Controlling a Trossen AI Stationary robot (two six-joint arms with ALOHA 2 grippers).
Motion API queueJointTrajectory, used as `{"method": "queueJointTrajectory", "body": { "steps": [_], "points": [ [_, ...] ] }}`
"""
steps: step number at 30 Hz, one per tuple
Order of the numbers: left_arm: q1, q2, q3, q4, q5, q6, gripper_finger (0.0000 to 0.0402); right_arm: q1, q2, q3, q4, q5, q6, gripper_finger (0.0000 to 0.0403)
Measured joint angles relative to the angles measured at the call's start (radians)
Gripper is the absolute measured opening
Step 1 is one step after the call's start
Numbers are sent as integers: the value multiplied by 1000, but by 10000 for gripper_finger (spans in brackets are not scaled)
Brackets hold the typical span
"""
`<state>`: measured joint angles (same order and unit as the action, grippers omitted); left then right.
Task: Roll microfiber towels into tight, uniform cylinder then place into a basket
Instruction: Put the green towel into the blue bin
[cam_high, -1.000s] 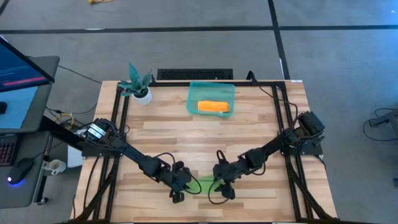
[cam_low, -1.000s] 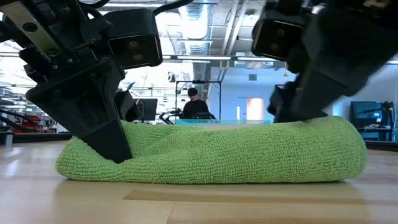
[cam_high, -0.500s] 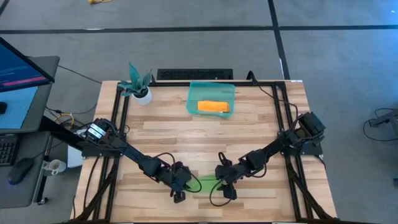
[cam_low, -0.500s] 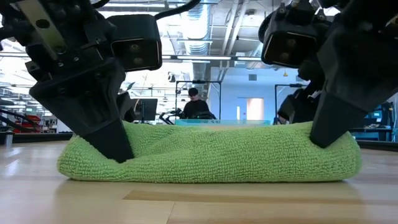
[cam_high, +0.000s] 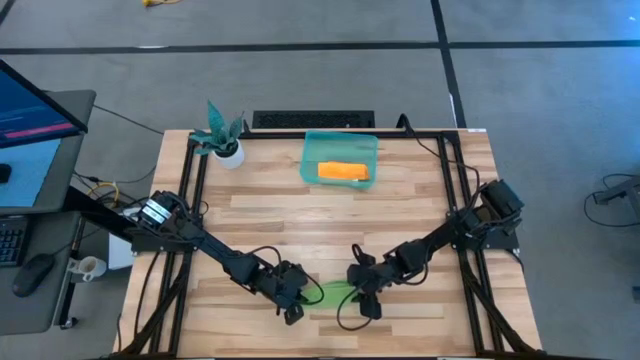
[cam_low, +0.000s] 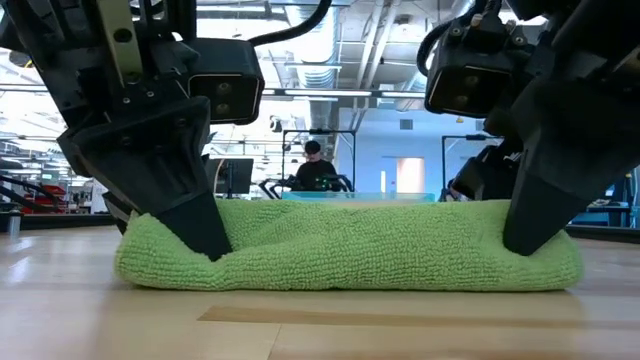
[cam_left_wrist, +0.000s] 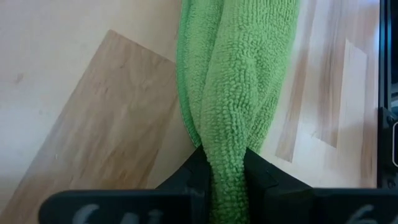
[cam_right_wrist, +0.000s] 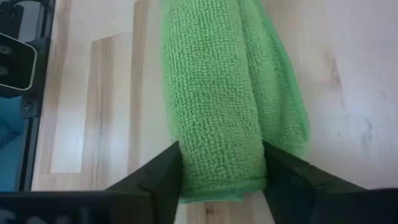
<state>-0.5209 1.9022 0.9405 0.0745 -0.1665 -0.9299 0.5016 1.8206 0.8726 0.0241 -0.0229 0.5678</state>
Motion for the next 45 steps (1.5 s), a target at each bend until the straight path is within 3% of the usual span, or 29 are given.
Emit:
{"method": "queueJointTrajectory", "body": {
  "steps": [14, 22, 29, 36, 45],
  "points": [
    [13, 0, 0, 1, 3, 53, 29, -19, 0, 0, -17, -55, 0, 24],
    [44, -24, 0, -16, 50, 204, 22, -18, -2, 0, -17, -47, -41, 26],
    [82, -79, -1, -66, 54, 314, 20, -17, -6, 0, -25, 40, -95, 24],
    [130, -140, -1, -125, 53, 423, 20, -39, -110, -3, -153, 198, -130, 24],
    [255, -231, 0, -173, 53, 595, 21, -134, -239, -2, -261, 287, -257, 24]
  ]
}}
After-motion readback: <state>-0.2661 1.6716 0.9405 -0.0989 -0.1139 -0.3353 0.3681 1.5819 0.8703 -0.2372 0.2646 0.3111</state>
